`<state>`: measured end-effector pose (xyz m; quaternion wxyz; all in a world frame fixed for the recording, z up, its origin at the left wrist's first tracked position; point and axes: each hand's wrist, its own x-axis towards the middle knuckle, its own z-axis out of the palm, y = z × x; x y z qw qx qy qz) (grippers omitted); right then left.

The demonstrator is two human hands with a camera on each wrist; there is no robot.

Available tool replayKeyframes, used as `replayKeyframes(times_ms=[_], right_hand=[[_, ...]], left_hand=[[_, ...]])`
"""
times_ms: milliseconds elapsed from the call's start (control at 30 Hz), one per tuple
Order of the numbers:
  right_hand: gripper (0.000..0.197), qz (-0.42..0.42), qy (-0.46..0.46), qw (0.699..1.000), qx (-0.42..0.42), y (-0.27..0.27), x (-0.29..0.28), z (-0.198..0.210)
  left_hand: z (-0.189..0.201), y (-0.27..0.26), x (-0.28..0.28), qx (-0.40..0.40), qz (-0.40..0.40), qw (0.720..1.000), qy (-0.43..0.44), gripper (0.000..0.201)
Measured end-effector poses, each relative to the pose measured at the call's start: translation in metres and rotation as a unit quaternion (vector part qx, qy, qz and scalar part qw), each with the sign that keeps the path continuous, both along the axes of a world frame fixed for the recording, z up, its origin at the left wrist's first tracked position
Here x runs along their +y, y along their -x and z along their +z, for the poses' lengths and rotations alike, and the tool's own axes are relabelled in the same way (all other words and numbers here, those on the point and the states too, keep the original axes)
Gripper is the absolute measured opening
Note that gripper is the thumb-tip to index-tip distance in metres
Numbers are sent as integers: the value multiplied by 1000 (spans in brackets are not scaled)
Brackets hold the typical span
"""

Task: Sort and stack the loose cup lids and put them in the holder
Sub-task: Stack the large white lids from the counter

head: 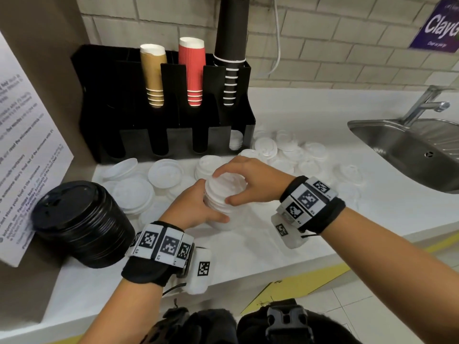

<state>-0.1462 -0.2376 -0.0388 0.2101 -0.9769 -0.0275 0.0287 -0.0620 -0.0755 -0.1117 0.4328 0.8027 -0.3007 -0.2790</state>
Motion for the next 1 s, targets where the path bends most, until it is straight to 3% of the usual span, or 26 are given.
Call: replayKeyframes(times_ms=[400,500,600,700,800,900,1000], right_hand=[[58,-16,-23,1000,7,7,1,-10],[58,-34,-41,999,8,9,-1,-17],[59,-47,-75,996,12,17,-8,-14],[41,-131,-122,983,-27,35,-40,1],[19,-251,-65,966,-10,64,-94,17],[39,-332,62,932,133,87,-133,16],[73,-332,96,917,200,89,-135,2]], left_hand=[[2,0,1,-1,-2,999,-33,81],[5,0,1,-8,-6,999,-44,91],[9,1,0,-17,-19,999,-42,114],[13,-1,-2,-36,-23,999,-28,104],[12,-2,-3,-41,-22,999,-15,84],[10,-1,-3,-37,-15,999,-13,83],[9,-1,-2,-27,-10,1000,-6,78]])
